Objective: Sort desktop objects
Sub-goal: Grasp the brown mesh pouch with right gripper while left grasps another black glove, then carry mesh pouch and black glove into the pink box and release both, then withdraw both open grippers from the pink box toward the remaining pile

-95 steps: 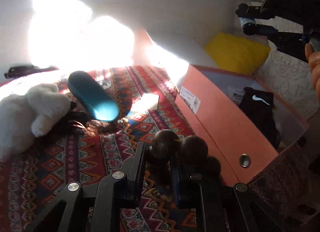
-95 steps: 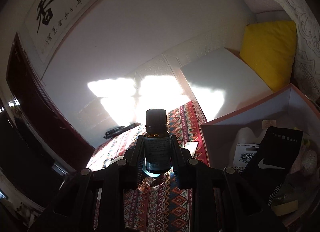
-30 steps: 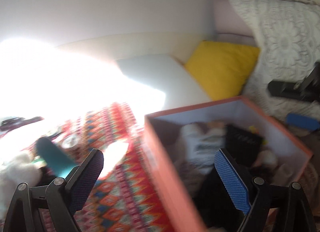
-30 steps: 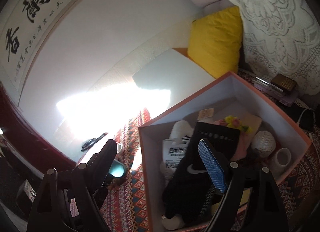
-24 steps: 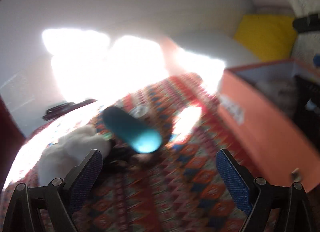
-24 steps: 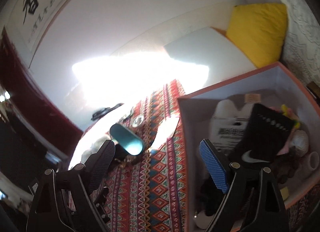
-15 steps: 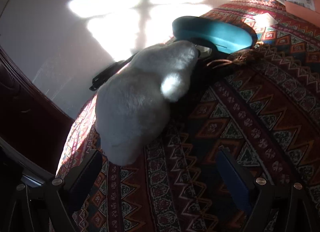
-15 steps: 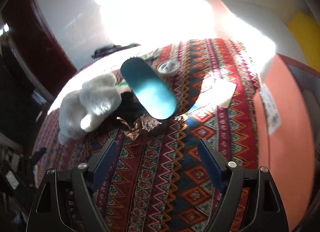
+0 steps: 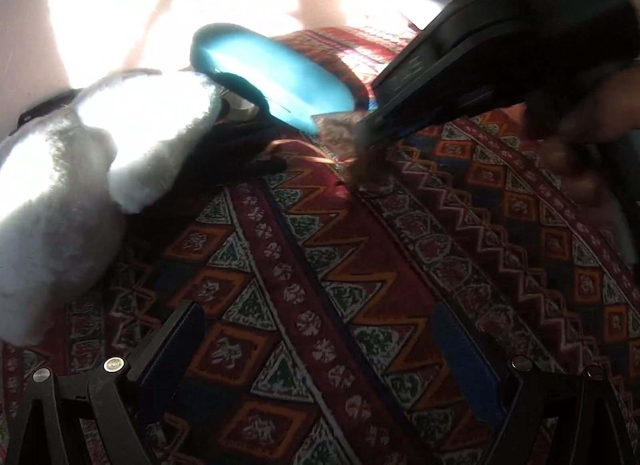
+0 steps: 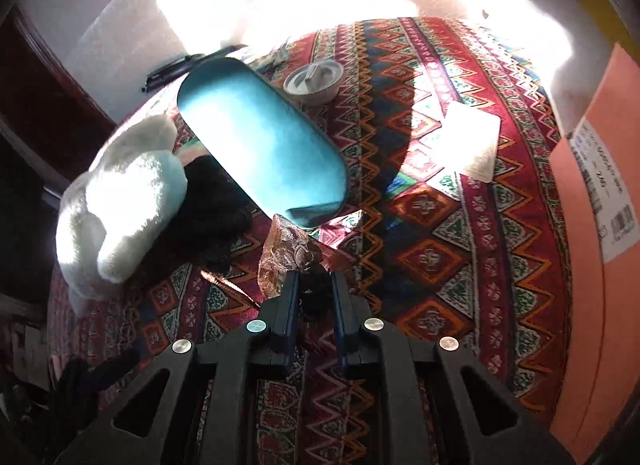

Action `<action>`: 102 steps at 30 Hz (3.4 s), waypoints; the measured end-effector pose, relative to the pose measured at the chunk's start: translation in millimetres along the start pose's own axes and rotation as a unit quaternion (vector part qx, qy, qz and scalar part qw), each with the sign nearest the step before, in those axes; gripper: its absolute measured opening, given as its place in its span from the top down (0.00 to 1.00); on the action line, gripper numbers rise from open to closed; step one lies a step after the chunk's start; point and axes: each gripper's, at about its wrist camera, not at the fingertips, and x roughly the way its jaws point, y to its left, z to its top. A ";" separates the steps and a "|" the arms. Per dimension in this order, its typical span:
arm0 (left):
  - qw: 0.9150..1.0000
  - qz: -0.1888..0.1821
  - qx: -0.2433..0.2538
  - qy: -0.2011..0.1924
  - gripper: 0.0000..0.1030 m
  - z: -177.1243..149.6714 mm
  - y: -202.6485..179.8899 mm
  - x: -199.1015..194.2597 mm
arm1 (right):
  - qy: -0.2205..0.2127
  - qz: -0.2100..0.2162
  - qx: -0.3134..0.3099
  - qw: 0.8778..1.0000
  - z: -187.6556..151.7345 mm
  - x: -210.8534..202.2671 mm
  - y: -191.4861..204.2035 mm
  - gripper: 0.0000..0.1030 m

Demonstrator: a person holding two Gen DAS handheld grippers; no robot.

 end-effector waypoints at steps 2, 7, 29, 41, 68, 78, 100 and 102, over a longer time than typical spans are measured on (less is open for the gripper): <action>0.998 -0.005 -0.062 0.012 0.08 13.0 16.6 26.1 | -0.015 0.012 0.011 1.000 3.5 -19.9 -8.6 0.84; 0.957 -0.015 -0.290 -0.028 0.01 56.4 70.7 63.5 | -0.037 0.036 0.023 0.998 10.5 -44.8 -13.8 0.82; 0.965 -0.024 -0.254 -0.063 0.83 -81.8 42.8 -144.6 | -0.073 0.106 0.025 0.991 -41.1 -94.2 22.0 0.88; 0.973 -0.008 -0.181 -0.142 0.83 -83.3 35.5 -242.5 | 0.011 0.027 -0.003 1.000 -52.5 -1.6 18.3 0.89; 0.949 -0.142 -0.007 -0.281 0.81 90.2 -150.9 -272.6 | -0.475 0.044 0.007 0.879 -150.3 -439.0 -38.0 0.90; 0.935 -0.195 0.079 -0.285 0.79 168.6 -268.3 -233.9 | -0.484 -0.052 0.143 0.862 -152.2 -452.6 -168.4 0.90; 0.984 -0.045 0.018 -0.172 0.03 191.0 -241.1 -139.7 | -0.282 -0.133 0.233 0.921 -98.5 -341.3 -244.8 0.19; 0.983 -0.034 0.023 -0.177 0.03 185.2 -233.2 -149.8 | -0.295 -0.137 0.214 0.921 -95.1 -345.7 -225.3 0.19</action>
